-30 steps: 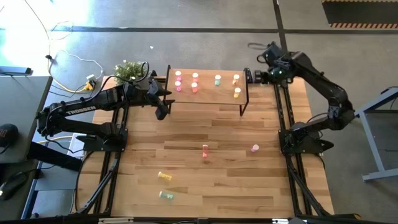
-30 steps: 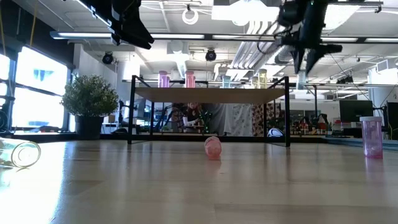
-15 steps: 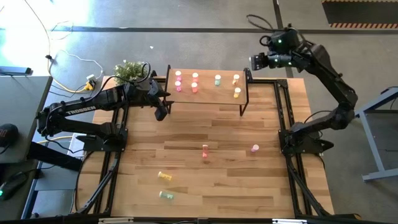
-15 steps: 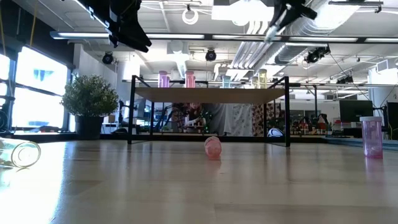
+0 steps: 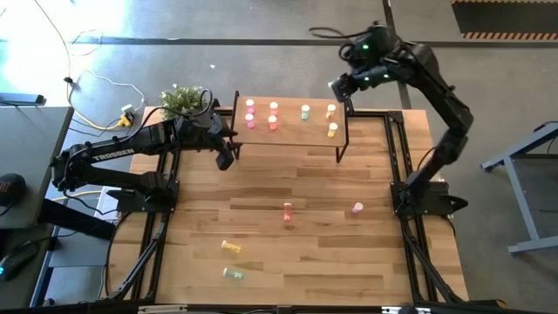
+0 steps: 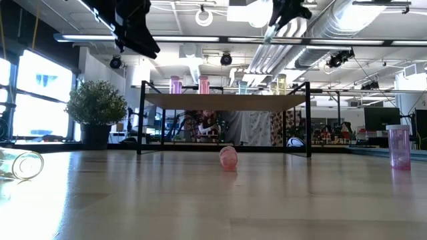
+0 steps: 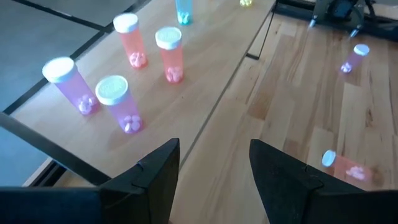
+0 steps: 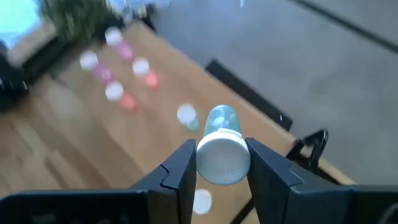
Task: Pick and place medicine bottles onto shelf by color
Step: Put the top blue pill bottle on the shelf aligned with the other blue pill bottle
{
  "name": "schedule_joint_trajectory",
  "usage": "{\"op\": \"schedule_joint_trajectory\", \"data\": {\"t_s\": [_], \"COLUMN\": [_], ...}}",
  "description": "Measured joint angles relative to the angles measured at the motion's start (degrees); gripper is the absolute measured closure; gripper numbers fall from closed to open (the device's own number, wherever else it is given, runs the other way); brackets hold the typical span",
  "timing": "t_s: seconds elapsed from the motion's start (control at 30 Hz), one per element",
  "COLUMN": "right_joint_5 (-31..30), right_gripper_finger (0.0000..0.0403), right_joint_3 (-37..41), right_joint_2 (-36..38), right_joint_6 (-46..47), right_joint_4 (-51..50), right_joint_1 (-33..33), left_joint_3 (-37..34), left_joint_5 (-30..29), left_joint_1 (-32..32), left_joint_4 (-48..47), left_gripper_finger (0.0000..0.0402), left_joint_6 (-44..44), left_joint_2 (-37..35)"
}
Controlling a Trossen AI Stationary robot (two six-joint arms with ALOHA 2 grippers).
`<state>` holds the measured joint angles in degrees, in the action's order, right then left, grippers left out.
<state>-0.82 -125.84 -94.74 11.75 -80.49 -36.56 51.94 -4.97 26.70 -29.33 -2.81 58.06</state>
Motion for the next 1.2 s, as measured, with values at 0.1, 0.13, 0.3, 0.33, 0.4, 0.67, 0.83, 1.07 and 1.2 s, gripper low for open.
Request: {"op": "schedule_joint_trajectory", "data": {"t_s": [0.1, 0.13, 0.3, 0.33, 0.4, 0.67, 0.83, 1.07, 1.2], "right_joint_5": [0.8, 0.9, 1.3, 1.2, 1.2, 0.9, 0.9, 0.8, -0.3], "right_gripper_finger": [0.0294, 0.0294, 0.0294, 0.0294, 0.0294, 0.0294, 0.0294, 0.0294, 0.0294], "right_joint_3": [-2.2, -2.6, -2.9, -2.9, -2.9, -2.9, -2.9, -2.9, -2.9], "right_joint_2": [-3.7, -4.7, -8.3, -9.2, -10.6, -16.1, -19.1, -21.9, -23.1], "right_joint_6": [-2.0, -2.8, -5.4, -5.8, -6.6, -8.1, -9.5, -10.7, -11.7], "right_joint_4": [-3.7, -4.2, -5.4, -6.0, -6.9, -7.1, -7.0, -6.3, -6.0], "right_joint_1": [1.7, 2.6, 6.3, 6.9, 8.0, 11.1, 12.0, 12.2, 12.2], "left_joint_3": [0.0, 0.0, 0.0, 0.0, 0.0, 0.0, 0.0, 0.0, 0.0], "left_joint_5": [0.0, 0.0, -0.1, -0.2, -0.2, -0.2, -0.2, -0.2, -0.2], "left_joint_1": [0.0, 0.0, 0.0, 0.0, 0.0, 0.0, 0.0, 0.0, 0.0], "left_joint_4": [-1.3, -1.5, -1.5, -1.5, -1.5, -1.5, -1.5, -1.5, -1.5], "left_gripper_finger": [0.0216, 0.0216, 0.0216, 0.0216, 0.0216, 0.0216, 0.0216, 0.0216, 0.0216], "left_joint_6": [-0.2, -0.4, -1.1, -1.1, -1.1, -1.1, -1.1, -1.1, -1.1], "left_joint_2": [0.0, 0.0, 0.0, 0.0, 0.0, 0.0, 0.0, 0.0, 0.0]}}
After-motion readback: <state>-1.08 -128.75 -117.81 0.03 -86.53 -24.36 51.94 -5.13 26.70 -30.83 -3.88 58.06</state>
